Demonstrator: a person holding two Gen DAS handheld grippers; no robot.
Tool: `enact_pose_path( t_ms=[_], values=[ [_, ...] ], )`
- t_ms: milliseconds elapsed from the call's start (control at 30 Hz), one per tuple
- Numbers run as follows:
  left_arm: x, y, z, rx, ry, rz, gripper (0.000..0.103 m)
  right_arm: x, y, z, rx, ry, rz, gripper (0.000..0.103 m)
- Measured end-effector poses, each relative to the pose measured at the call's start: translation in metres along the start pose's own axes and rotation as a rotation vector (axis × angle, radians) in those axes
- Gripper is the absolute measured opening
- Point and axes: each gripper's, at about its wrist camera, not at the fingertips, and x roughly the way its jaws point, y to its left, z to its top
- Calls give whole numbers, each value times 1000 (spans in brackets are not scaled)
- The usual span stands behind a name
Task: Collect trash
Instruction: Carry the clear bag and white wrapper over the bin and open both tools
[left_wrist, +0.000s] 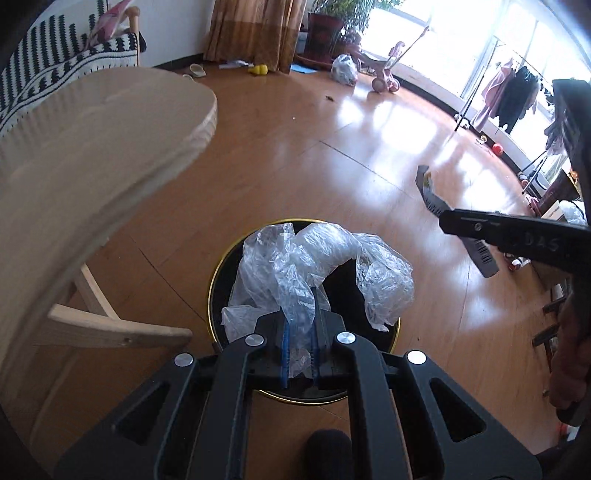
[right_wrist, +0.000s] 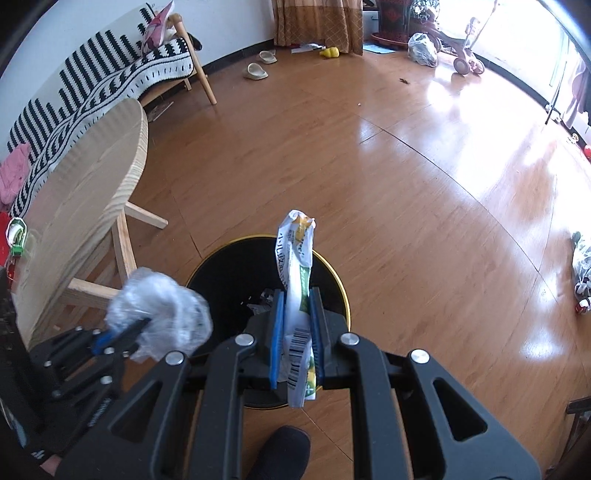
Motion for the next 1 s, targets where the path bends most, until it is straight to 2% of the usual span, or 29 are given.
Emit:
enact_pose_path(
  t_ms=[233, 633, 667, 733, 800, 867, 1000],
  values=[
    [19, 4, 4, -4, 27, -5, 8, 5, 8, 4, -13, 6, 1, 14],
    [16, -7, 9, 16, 4, -32, 9, 7, 6, 4, -5, 8, -4, 14],
    [15, -5, 7, 20, 8, -35, 11, 7, 6, 4, -5, 7, -4, 14],
    [13, -5, 6, 22, 12, -41, 27, 7, 6, 4, -5, 5, -3, 14],
    [10, -5, 6, 22, -1, -42, 60, 7, 8, 2, -4, 5, -3, 14],
    [5, -6, 5, 27, -19, -32, 70, 7, 8, 2, -4, 4, -4, 14],
    [0, -9, 6, 38, -22, -38, 72, 8, 8, 2, -3, 7, 0, 14]
  ],
)
